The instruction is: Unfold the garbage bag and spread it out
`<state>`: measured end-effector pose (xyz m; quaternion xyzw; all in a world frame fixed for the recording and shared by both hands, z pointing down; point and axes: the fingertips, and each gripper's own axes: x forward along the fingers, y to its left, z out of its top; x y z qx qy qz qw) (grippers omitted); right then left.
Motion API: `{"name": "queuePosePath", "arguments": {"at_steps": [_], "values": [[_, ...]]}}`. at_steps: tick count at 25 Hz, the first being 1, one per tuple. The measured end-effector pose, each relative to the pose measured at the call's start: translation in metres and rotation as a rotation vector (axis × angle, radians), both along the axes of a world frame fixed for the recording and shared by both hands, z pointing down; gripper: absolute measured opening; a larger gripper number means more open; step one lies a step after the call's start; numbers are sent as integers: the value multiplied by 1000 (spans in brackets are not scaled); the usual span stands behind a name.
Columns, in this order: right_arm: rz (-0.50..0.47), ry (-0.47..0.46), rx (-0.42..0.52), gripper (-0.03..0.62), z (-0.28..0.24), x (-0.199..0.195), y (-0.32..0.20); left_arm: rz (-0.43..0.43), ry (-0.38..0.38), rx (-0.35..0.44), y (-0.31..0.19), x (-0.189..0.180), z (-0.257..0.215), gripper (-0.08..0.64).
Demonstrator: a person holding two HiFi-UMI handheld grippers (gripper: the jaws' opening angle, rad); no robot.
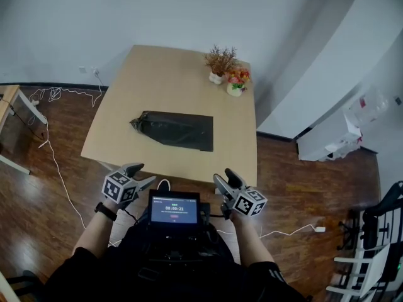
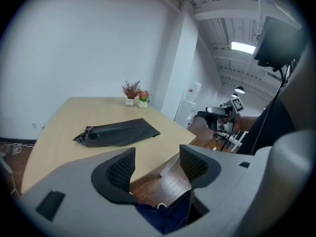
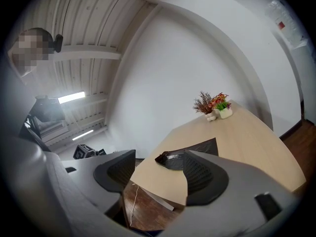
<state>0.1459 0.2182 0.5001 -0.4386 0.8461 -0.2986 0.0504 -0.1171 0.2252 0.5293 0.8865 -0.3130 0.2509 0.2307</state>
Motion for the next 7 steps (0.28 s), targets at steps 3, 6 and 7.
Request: {"name": "queuePosePath", "arguments": {"at_steps": [3, 6, 7], "values": [[-6, 20, -5, 310, 2, 4, 3, 18, 8, -31, 7, 7, 6, 318], [0, 31, 1, 310, 1, 11, 5, 12, 34, -69, 10, 10, 11, 318], [2, 33, 4, 310, 0, 14, 5, 6, 48, -79, 10, 10, 12, 318]]}}
